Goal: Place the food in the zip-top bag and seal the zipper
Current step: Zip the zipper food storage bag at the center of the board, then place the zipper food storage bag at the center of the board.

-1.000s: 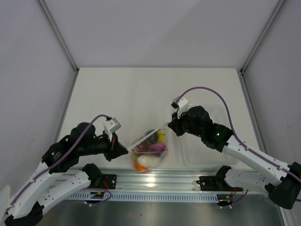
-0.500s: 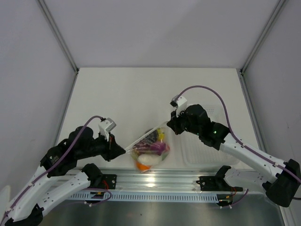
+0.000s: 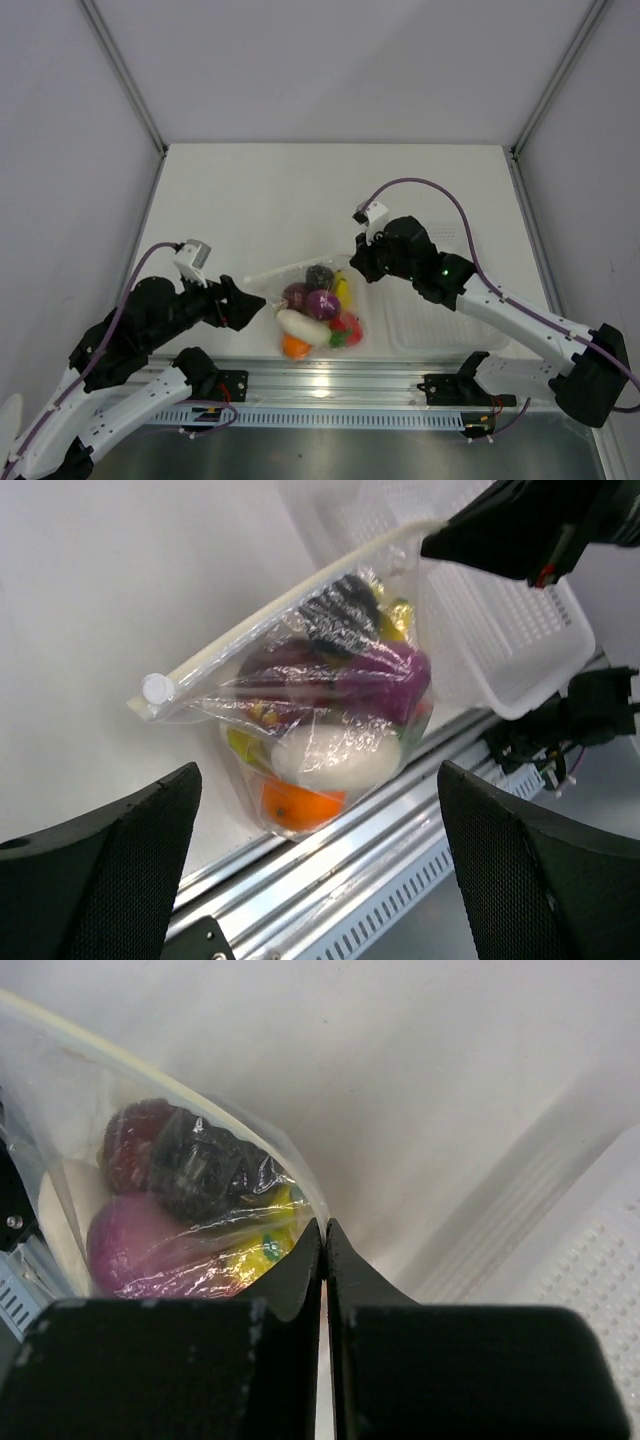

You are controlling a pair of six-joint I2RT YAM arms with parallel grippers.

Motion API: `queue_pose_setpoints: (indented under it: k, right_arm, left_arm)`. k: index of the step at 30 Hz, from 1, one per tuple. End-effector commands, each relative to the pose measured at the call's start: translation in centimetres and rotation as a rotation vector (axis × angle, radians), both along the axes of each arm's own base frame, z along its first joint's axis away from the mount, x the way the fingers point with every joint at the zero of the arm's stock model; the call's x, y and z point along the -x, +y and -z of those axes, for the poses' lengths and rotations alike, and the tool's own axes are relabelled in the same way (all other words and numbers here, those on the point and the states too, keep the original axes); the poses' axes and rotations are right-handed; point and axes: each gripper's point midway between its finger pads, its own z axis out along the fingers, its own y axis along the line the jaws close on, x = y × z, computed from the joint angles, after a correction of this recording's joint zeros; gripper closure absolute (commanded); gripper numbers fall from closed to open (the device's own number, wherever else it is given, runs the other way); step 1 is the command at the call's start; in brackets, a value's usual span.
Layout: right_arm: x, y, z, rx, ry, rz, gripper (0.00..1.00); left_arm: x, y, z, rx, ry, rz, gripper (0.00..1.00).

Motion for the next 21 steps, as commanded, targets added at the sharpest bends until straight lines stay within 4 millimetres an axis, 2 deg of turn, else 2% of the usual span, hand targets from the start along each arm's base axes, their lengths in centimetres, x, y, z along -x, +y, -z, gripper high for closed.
queue_pose_setpoints:
  k: [1,2,4,6,7,9,10,12,13,14,15,16,17,21]
  right_arm:
    - [-1.7,1.8,-2.4,-0.043,-0.042,-0.015,1.00]
    - [-2.2,2.1,-2.9,-0.049,-0.047,-0.012,1.00]
    - [-3.1,2.9,-1.9,-0.032,-0.022,-0.017,1.00]
    - [-4.1,3.4,-2.2,-0.043,-0.023,-0.015,1.00]
    - [-4.8,4.0,-1.1,-0.029,-0.002,-0.013,1.00]
    - [-6.2,4.3,-1.2,-0.042,0.015,0.000,1.00]
    - [-7.0,4.7,0.2,-0.026,0.047,0.009,1.00]
    - [-8.3,4.8,1.0,-0.026,0.078,0.030,1.00]
    - [-9.2,5.1,0.5,-0.034,0.077,0.044,1.00]
    - [-10.0,5.3,2.4,-0.007,0.116,0.058,1.00]
    - [-10.5,5.3,3.1,0.006,0.143,0.071,1.00]
    - [-11.6,5.4,2.6,-0.010,0.150,0.095,1.00]
    - [-12.3,5.5,4.2,0.008,0.184,0.112,1.00]
    - [-15.2,5.7,5.5,-0.029,0.225,0.173,1.00]
  left_arm:
    - [-1.5,1.9,-4.9,0.101,-0.145,-0.140,0.01]
    - [-1.4,2.3,-5.7,0.121,-0.176,-0.150,0.00]
    - [-1.2,2.6,-6.6,0.143,-0.201,-0.153,0.00]
    - [-0.8,2.6,-7.4,0.169,-0.226,-0.133,0.01]
    - [-0.7,2.5,-7.5,0.174,-0.230,-0.126,0.01]
    - [-0.3,2.3,-7.4,0.184,-0.229,-0.100,0.01]
    - [-0.1,2.2,-7.4,0.187,-0.228,-0.088,0.00]
    - [0.3,2.0,-7.2,0.197,-0.225,-0.068,0.00]
    - [0.4,1.9,-6.9,0.197,-0.221,-0.063,0.01]
    - [0.5,1.8,-6.9,0.201,-0.220,-0.057,0.01]
    - [0.7,1.7,-6.9,0.207,-0.221,-0.044,0.01]
    - [0.8,1.6,-6.7,0.203,-0.215,-0.038,0.00]
    - [0.9,1.5,-6.6,0.205,-0.212,-0.031,0.01]
    - [1.3,1.0,-6.1,0.207,-0.199,0.003,0.01]
